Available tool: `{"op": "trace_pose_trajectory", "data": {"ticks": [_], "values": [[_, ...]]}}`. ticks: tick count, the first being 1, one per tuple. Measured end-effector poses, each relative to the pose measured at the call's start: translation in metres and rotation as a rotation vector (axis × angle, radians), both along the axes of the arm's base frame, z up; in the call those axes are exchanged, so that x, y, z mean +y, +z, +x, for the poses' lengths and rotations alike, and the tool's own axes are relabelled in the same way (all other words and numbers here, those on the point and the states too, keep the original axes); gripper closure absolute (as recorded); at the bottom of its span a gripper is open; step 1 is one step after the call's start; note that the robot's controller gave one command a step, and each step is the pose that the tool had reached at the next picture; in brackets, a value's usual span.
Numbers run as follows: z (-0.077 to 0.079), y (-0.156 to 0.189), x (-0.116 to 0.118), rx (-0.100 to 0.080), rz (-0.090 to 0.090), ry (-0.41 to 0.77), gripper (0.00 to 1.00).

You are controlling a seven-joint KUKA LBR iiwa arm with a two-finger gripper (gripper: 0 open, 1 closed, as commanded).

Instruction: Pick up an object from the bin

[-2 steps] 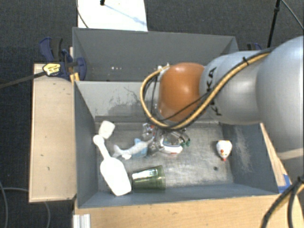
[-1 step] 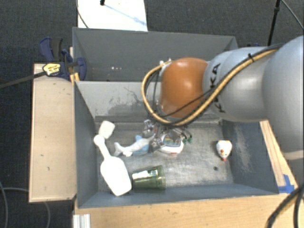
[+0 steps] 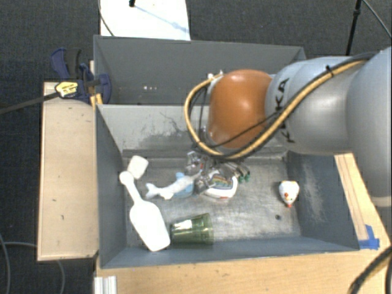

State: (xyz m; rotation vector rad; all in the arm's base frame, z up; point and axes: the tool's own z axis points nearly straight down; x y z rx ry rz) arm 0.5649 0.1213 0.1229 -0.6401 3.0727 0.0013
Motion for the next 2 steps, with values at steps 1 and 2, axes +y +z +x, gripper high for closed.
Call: {"op": "trace_pose_trajectory", "data": {"ticks": [1,2], "values": [[-0.001,0.016,0.0,0.002,0.0,-0.001,1.0],[0.0,0.032,0.0,-0.001,0.0,-0.002,1.0]]}}
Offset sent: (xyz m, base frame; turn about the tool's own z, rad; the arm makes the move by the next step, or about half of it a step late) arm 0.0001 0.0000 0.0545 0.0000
